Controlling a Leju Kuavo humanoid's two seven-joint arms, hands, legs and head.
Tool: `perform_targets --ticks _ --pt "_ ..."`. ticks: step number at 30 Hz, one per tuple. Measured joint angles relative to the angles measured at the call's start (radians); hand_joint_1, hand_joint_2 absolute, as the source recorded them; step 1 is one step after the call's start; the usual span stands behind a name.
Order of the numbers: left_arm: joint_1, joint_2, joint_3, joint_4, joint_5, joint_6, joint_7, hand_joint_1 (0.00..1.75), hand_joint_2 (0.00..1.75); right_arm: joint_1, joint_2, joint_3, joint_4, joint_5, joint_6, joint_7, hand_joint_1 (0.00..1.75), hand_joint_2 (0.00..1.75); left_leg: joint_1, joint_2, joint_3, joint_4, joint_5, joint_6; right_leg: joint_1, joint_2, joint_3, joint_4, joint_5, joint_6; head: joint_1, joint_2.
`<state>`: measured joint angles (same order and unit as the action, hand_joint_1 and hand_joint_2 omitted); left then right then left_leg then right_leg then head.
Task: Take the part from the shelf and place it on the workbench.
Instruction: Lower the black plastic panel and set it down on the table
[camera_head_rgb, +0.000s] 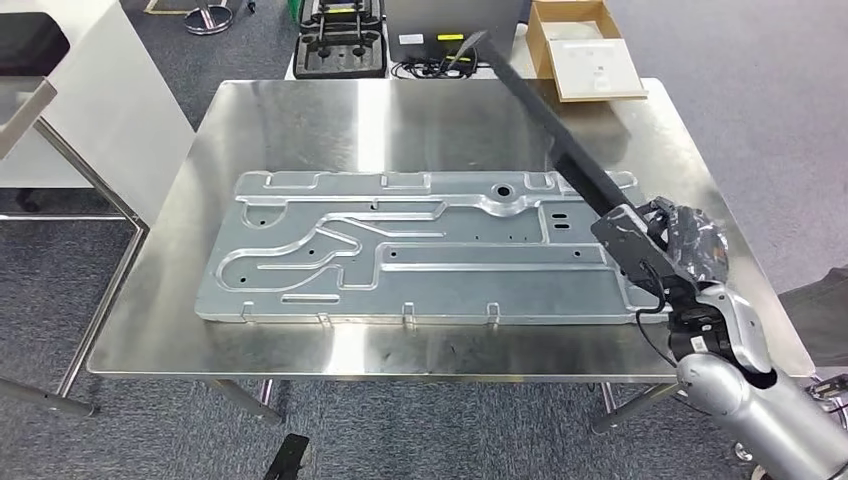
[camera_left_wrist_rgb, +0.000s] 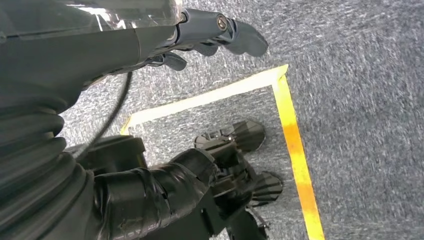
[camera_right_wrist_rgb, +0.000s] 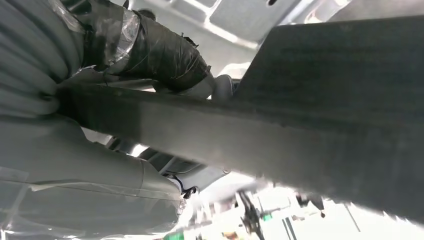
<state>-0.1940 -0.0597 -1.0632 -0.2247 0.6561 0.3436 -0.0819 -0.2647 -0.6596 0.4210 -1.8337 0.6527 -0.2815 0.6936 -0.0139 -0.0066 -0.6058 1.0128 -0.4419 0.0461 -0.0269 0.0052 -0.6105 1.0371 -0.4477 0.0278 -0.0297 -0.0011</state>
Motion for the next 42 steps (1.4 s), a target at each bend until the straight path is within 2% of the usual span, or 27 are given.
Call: perform_targets --ticks 2,5,6,7,8,10,12,15,17,20,21,22,23,24,26,28,29,31,32,33,35,36,37,38,40,41,42 --pt "-0.002 -0.001 0.000 0.000 0.001 -0.002 -0.002 0.00 1.75 0.007 -0.008 -0.025 -0.003 0.040 0.030 0.000 1.75 1.75 0.006 0.002 0.012 -0.023 0.011 0.005 0.001 -0.001 -0.013 0.032 -0.026 0.007 0.002 0.000" --pt "-0.008 -0.007 0.000 0.000 0.002 -0.005 -0.003 0.00 1.75 0.009 -0.014 -0.059 -0.008 0.093 0.077 0.000 1.75 1.75 0.006 0.002 0.015 -0.028 0.015 0.009 0.000 -0.001 -0.094 0.206 -0.112 0.013 0.005 0.000" --pt "-0.009 -0.009 0.000 0.000 0.002 -0.006 -0.003 0.00 1.75 0.009 -0.015 -0.067 -0.009 0.109 0.096 0.000 1.75 1.75 0.007 0.002 0.014 -0.026 0.014 0.009 -0.001 -0.001 -0.115 0.250 -0.122 0.017 0.005 0.000" --pt "-0.009 -0.010 0.000 0.000 0.002 -0.007 -0.004 0.00 1.75 0.008 -0.015 -0.074 -0.011 0.125 0.117 0.001 1.75 1.75 0.008 0.002 0.014 -0.023 0.012 0.008 -0.003 -0.001 -0.121 0.259 -0.113 0.021 0.005 0.000" --pt "-0.010 -0.012 0.000 0.000 0.001 -0.008 -0.004 0.00 1.75 0.007 -0.015 -0.080 -0.014 0.142 0.142 0.002 1.75 1.75 0.010 0.002 0.014 -0.018 0.009 0.005 -0.006 -0.002 -0.106 0.228 -0.086 0.025 0.005 0.000" --pt "-0.012 -0.015 0.000 0.000 0.001 -0.009 -0.005 0.00 1.75 -0.004 -0.017 -0.090 -0.022 0.173 0.195 0.003 1.75 1.75 0.013 0.000 0.010 0.001 -0.002 -0.007 -0.011 -0.001 -0.042 0.103 -0.025 0.033 0.006 0.000" --pt "-0.018 -0.016 0.000 0.000 -0.001 -0.010 -0.005 0.00 1.75 -0.022 -0.019 -0.099 -0.029 0.192 0.242 0.003 1.75 1.75 0.011 -0.002 0.000 0.020 -0.012 -0.019 -0.013 0.002 -0.006 0.027 -0.005 0.026 0.006 0.000" --pt "-0.021 -0.017 0.000 0.000 -0.004 -0.013 -0.004 0.00 1.75 -0.052 -0.020 -0.105 -0.036 0.197 0.311 0.005 1.75 1.75 0.009 -0.003 -0.008 0.025 -0.012 -0.029 -0.011 0.005 -0.011 0.025 -0.007 0.001 0.005 0.000" --pt "-0.023 -0.017 0.000 0.000 -0.005 -0.017 -0.002 0.00 1.75 -0.077 -0.021 -0.105 -0.036 0.194 0.350 0.006 1.75 1.75 0.012 -0.001 -0.023 0.059 -0.036 -0.038 -0.012 0.004 -0.012 0.024 -0.005 -0.012 0.002 0.000" --pt "-0.027 -0.018 0.000 0.000 -0.007 -0.022 0.001 0.00 1.75 -0.115 -0.021 -0.102 -0.034 0.190 0.388 0.006 1.75 1.75 0.016 0.001 -0.104 0.229 -0.120 -0.049 -0.010 0.002 -0.015 0.024 -0.003 -0.019 -0.003 0.000" --pt "-0.028 -0.018 0.000 0.000 -0.008 -0.025 0.002 0.00 1.75 -0.128 -0.021 -0.099 -0.032 0.188 0.400 0.006 1.75 1.75 0.016 0.001 -0.129 0.277 -0.133 -0.048 -0.008 0.002 -0.015 0.024 -0.003 -0.020 -0.002 0.000" --pt "-0.028 -0.018 0.000 0.000 -0.009 -0.027 0.003 0.00 1.75 -0.142 -0.021 -0.093 -0.030 0.185 0.411 0.006 1.75 1.75 0.015 0.001 -0.138 0.292 -0.128 -0.045 -0.005 0.001 -0.015 0.024 -0.004 -0.020 -0.003 0.000" --pt "-0.028 -0.018 0.000 0.000 -0.011 -0.029 0.005 0.00 1.75 -0.159 -0.021 -0.085 -0.026 0.181 0.420 0.006 1.75 1.75 0.013 0.001 -0.129 0.270 -0.105 -0.038 0.000 0.001 -0.015 0.024 -0.004 -0.020 -0.003 0.000" --pt "-0.030 -0.018 0.000 0.000 -0.013 -0.032 0.006 0.00 1.75 -0.179 -0.021 -0.074 -0.021 0.178 0.427 0.006 1.75 1.75 0.009 0.001 -0.104 0.215 -0.070 -0.027 0.004 0.001 -0.014 0.024 -0.004 -0.021 -0.003 0.000" --pt "-0.036 -0.019 0.000 0.000 -0.017 -0.036 0.010 0.00 1.75 -0.228 -0.021 -0.042 -0.010 0.173 0.433 0.005 1.75 1.75 -0.002 0.002 -0.046 0.087 -0.017 0.004 0.008 0.002 -0.013 0.021 -0.003 -0.020 0.000 0.000" --pt "-0.043 -0.020 0.000 0.000 -0.022 -0.040 0.015 0.00 1.75 -0.285 -0.018 0.001 0.008 0.174 0.433 0.000 1.75 1.75 -0.013 0.004 -0.021 0.025 -0.004 0.023 0.003 0.001 -0.014 0.015 0.001 -0.014 0.001 0.000" --pt "-0.045 -0.021 0.000 0.000 -0.025 -0.043 0.019 0.00 1.75 -0.314 -0.014 0.025 0.018 0.175 0.432 -0.004 1.75 1.75 -0.016 0.004 -0.018 0.017 -0.001 0.025 0.002 0.000 -0.014 0.010 0.004 -0.009 0.002 0.000" --pt "-0.049 -0.023 -0.001 0.000 -0.029 -0.047 0.026 0.00 1.75 -0.371 0.000 0.079 0.036 0.177 0.426 -0.015 1.75 1.75 -0.011 0.004 -0.004 -0.013 0.013 0.023 0.001 -0.002 -0.013 0.005 0.005 -0.001 0.001 0.000" --pt "-0.051 -0.025 -0.001 0.000 -0.030 -0.049 0.029 0.00 1.75 -0.402 0.010 0.110 0.046 0.178 0.422 -0.022 1.75 1.75 -0.007 0.004 0.005 -0.029 0.022 0.022 0.003 -0.003 -0.020 0.018 -0.006 0.001 0.003 0.000" --pt "-0.055 -0.026 -0.001 0.000 -0.031 -0.051 0.031 0.00 1.75 -0.433 0.023 0.141 0.055 0.180 0.418 -0.029 1.75 1.75 -0.003 0.005 0.012 -0.043 0.029 0.019 0.003 -0.004 -0.034 0.051 -0.026 0.003 0.004 0.000" --pt "-0.062 -0.031 -0.002 0.000 -0.034 -0.056 0.035 0.00 1.75 -0.483 0.053 0.200 0.076 0.183 0.413 -0.042 1.75 1.75 -0.002 0.005 0.014 -0.048 0.031 0.018 0.001 -0.005 -0.086 0.165 -0.079 0.008 0.008 0.000" --pt "-0.063 -0.033 -0.002 0.000 -0.035 -0.058 0.037 0.00 1.75 -0.498 0.068 0.226 0.086 0.184 0.412 -0.047 1.75 1.75 -0.001 0.004 0.013 -0.045 0.030 0.017 -0.001 -0.005 -0.111 0.215 -0.094 0.011 0.008 0.000" --pt "-0.063 -0.035 -0.002 0.000 -0.037 -0.060 0.039 0.00 1.75 -0.508 0.083 0.252 0.097 0.184 0.411 -0.053 1.75 1.75 0.001 0.002 0.013 -0.041 0.027 0.015 -0.004 -0.006 -0.125 0.240 -0.092 0.016 0.008 0.000" --pt "-0.063 -0.036 -0.003 0.000 -0.037 -0.061 0.040 0.00 1.75 -0.518 0.097 0.279 0.108 0.185 0.410 -0.059 1.75 1.75 0.003 0.000 0.012 -0.034 0.022 0.011 -0.006 -0.006 -0.122 0.229 -0.072 0.020 0.008 0.000" --pt "-0.063 -0.038 -0.003 0.000 -0.038 -0.063 0.042 0.00 1.75 -0.542 0.125 0.329 0.133 0.185 0.409 -0.072 1.75 1.75 0.009 -0.005 0.008 -0.012 0.008 -0.002 -0.012 -0.006 -0.075 0.126 -0.010 0.030 0.008 0.000" --pt "-0.065 -0.038 -0.003 0.000 -0.038 -0.065 0.043 0.00 1.75 -0.556 0.140 0.350 0.145 0.185 0.408 -0.079 1.75 1.75 0.010 -0.007 0.001 0.005 -0.001 -0.010 -0.013 -0.006 -0.052 0.075 0.006 0.031 0.010 0.000" --pt "-0.066 -0.038 -0.003 0.000 -0.038 -0.066 0.043 0.00 1.75 -0.568 0.155 0.369 0.159 0.184 0.407 -0.083 1.75 1.75 0.010 -0.008 -0.008 0.018 -0.007 -0.017 -0.012 -0.005 -0.039 0.044 0.011 0.026 0.010 0.000"
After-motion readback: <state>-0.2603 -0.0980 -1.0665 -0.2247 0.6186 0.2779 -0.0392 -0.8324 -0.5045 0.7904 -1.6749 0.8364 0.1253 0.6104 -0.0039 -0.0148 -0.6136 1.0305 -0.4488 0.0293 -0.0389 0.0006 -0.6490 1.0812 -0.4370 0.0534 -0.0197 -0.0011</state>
